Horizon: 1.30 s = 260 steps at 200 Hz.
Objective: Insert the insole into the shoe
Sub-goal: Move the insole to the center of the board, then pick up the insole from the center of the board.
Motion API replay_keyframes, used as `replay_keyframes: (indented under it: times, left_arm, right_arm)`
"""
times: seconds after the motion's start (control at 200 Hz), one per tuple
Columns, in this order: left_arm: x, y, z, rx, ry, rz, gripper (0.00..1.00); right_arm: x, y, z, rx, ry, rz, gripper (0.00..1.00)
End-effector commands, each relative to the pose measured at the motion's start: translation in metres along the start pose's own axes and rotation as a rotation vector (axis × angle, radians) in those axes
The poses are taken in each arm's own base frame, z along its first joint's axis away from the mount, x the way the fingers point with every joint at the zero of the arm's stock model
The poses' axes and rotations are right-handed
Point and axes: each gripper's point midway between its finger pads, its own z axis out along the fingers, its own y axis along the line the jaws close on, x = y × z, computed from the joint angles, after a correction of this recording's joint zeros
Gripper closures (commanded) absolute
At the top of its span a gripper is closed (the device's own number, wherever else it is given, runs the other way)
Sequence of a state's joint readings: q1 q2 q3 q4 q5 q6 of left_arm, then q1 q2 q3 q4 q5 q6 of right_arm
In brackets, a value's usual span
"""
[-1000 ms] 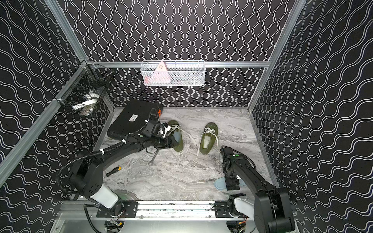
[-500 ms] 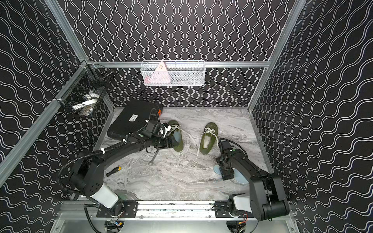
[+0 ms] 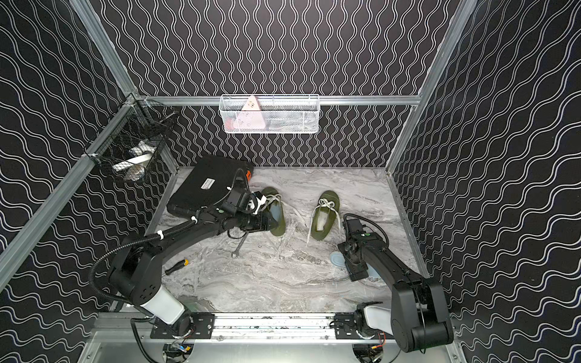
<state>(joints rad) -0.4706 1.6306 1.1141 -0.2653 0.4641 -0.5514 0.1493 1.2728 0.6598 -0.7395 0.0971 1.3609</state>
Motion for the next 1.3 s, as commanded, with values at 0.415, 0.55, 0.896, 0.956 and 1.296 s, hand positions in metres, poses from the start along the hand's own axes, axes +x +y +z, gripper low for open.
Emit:
replay_keyframes:
  times: [0.415,0.55,0.896,0.956,1.296]
  left_arm:
    - [-0.003,-0.001,0.0,-0.003,-0.01,0.006,0.34]
    - [-0.003,-0.001,-0.002,-0.006,-0.011,0.008,0.34]
    - [-0.003,-0.002,-0.003,0.002,-0.011,0.006,0.34]
    - [-0.002,-0.003,-0.003,-0.001,-0.01,0.01,0.34]
    - [-0.003,-0.006,-0.001,0.018,-0.013,-0.002,0.34]
  right_arm:
    - [-0.032,0.0,0.026,0.105,0.0,-0.197,0.0]
    - [-0.047,0.015,0.024,0.101,-0.062,-0.298,0.0]
    - [-0.05,0.037,0.023,0.023,-0.052,-0.353,0.15]
    - [-0.051,0.034,0.022,0.021,-0.064,-0.343,0.23]
    - [-0.064,0.018,-0.006,-0.018,-0.181,-0.268,0.46]
